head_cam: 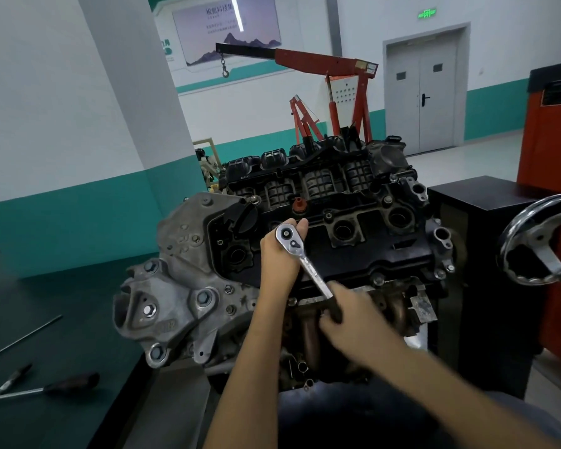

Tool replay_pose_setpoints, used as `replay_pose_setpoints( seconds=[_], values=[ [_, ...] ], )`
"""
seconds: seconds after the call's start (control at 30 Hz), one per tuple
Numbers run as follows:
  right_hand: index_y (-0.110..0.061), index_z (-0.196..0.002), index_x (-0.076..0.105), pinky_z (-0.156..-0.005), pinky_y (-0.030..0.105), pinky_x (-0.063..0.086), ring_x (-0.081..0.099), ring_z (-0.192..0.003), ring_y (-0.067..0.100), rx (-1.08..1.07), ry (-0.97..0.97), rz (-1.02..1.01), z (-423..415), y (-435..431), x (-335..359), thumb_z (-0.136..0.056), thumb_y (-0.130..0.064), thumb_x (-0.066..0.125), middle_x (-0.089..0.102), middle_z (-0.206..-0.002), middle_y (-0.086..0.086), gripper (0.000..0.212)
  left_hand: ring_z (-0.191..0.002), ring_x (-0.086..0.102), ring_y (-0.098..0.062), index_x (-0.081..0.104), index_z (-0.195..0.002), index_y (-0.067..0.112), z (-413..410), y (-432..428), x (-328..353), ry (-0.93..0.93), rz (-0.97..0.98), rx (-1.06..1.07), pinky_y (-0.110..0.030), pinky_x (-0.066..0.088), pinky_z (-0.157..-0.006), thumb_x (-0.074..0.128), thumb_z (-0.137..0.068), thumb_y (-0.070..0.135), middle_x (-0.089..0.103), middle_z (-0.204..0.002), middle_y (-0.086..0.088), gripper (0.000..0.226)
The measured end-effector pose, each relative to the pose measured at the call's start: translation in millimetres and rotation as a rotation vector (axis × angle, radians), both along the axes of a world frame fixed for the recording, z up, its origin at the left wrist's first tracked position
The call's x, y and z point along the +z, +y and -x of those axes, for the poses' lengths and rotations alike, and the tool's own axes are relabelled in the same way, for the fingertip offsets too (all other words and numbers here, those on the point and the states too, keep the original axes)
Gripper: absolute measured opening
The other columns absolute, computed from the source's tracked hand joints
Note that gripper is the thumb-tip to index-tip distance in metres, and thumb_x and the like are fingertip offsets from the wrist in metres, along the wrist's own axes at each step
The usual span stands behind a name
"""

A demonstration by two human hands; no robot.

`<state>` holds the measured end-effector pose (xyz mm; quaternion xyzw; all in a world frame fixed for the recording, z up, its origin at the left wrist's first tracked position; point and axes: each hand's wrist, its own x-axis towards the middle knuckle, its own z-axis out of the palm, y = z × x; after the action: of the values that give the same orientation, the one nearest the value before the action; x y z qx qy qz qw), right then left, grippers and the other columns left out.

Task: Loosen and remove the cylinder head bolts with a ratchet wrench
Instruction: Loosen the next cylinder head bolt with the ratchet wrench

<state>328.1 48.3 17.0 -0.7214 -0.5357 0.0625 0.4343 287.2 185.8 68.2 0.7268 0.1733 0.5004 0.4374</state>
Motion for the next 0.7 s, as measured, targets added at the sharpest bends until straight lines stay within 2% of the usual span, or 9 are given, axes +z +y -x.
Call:
replay_pose_setpoints(
  seconds=[0.13, 0.23, 0.3, 0.4, 0.43, 0.53, 0.57, 0.63, 0.7],
  values=[
    [-0.026, -0.091, 0.052, -0.045, 0.013, 0.035, 0.049, -0.046, 0.002, 0.061, -0.478, 0.22, -81, -18, 70, -0.086, -0.012, 0.06, 0.05, -0.064, -0.008, 0.016, -0.056, 0.04, 0.003, 0.047, -0.051, 0.025, 1, 0, -1, -0.003, -0.032, -0.051, -0.011, 0.036, -0.062, 0.06, -0.094, 0.015, 0.037, -0.052, 0.008, 0.046],
    [-0.024, -0.106, 0.053, -0.051, 0.021, 0.037, 0.043, -0.052, 0.001, 0.029, -0.751, 0.258, -95, -9, 95, -0.088, -0.021, 0.059, 0.043, -0.065, -0.011, 0.02, -0.067, 0.054, 0.006, 0.062, -0.058, 0.032, 7, -1, -6, -0.07, 0.045, -0.044, -0.01, 0.042, -0.07, 0.059, -0.094, 0.01, 0.056, -0.059, 0.016, 0.043],
    [-0.027, -0.095, 0.05, -0.053, 0.026, 0.042, 0.049, -0.055, 0.009, -0.007, -0.663, 0.197, -84, -9, 77, -0.086, -0.023, 0.058, 0.047, -0.067, -0.005, 0.013, -0.064, 0.052, 0.006, 0.061, -0.057, 0.031, 9, -4, -9, -0.113, 0.084, -0.031, -0.01, 0.042, -0.065, 0.06, -0.094, 0.011, 0.057, -0.058, 0.017, 0.042],
    [-0.027, -0.076, 0.038, -0.048, 0.019, 0.04, 0.052, -0.053, 0.016, -0.013, -0.256, 0.015, -37, -13, 24, -0.084, -0.021, 0.059, 0.051, -0.064, 0.0, 0.023, -0.056, 0.043, 0.005, 0.056, -0.067, 0.005, 6, -11, -8, -0.141, 0.125, -0.001, -0.01, 0.038, -0.059, 0.061, -0.095, 0.011, 0.047, -0.053, 0.016, 0.028],
    [-0.027, -0.076, 0.037, -0.046, 0.016, 0.037, 0.051, -0.052, 0.014, -0.028, -0.122, -0.034, -15, -10, 8, -0.084, -0.02, 0.059, 0.051, -0.063, 0.0, 0.025, -0.054, 0.038, 0.004, 0.048, -0.067, -0.001, 4, -14, -6, -0.155, 0.139, 0.024, -0.01, 0.035, -0.057, 0.061, -0.094, 0.01, 0.042, -0.055, 0.014, 0.032],
    [-0.023, -0.086, 0.044, -0.052, 0.023, 0.044, 0.055, -0.057, 0.015, -0.058, 0.179, -0.149, 40, 13, -18, -0.085, -0.013, 0.057, 0.055, -0.067, 0.002, 0.016, -0.056, 0.028, -0.005, 0.04, -0.07, -0.003, 1, -18, -3, -0.133, 0.101, 0.109, -0.013, 0.028, -0.051, 0.062, -0.094, 0.015, 0.032, -0.067, -0.009, 0.037],
    [-0.019, -0.09, 0.047, -0.052, 0.024, 0.046, 0.055, -0.057, 0.014, -0.053, 0.229, -0.166, 49, 20, -21, -0.085, -0.011, 0.056, 0.055, -0.068, 0.002, 0.013, -0.058, 0.029, -0.007, 0.041, -0.071, -0.005, 3, -18, -3, -0.113, 0.084, 0.114, -0.014, 0.028, -0.051, 0.062, -0.094, 0.018, 0.032, -0.069, -0.011, 0.039],
    [-0.015, -0.096, 0.048, -0.051, 0.017, 0.042, 0.052, -0.057, 0.011, -0.041, 0.23, -0.135, 45, 22, -19, -0.085, -0.01, 0.055, 0.054, -0.072, 0.003, 0.014, -0.063, 0.036, -0.011, 0.043, -0.072, -0.006, 9, -16, -3, -0.081, 0.079, 0.07, -0.018, 0.034, -0.058, 0.064, -0.093, 0.02, 0.038, -0.069, -0.011, 0.039],
    [-0.022, -0.089, 0.045, -0.051, 0.012, 0.035, 0.047, -0.058, 0.009, -0.013, 0.079, -0.058, 19, 12, -10, -0.083, -0.011, 0.055, 0.052, -0.074, 0.003, 0.015, -0.067, 0.046, -0.012, 0.046, -0.071, 0.0, 16, -12, -3, -0.051, 0.073, 0.013, -0.023, 0.039, -0.066, 0.065, -0.092, 0.018, 0.047, -0.068, -0.008, 0.034]
  ],
)
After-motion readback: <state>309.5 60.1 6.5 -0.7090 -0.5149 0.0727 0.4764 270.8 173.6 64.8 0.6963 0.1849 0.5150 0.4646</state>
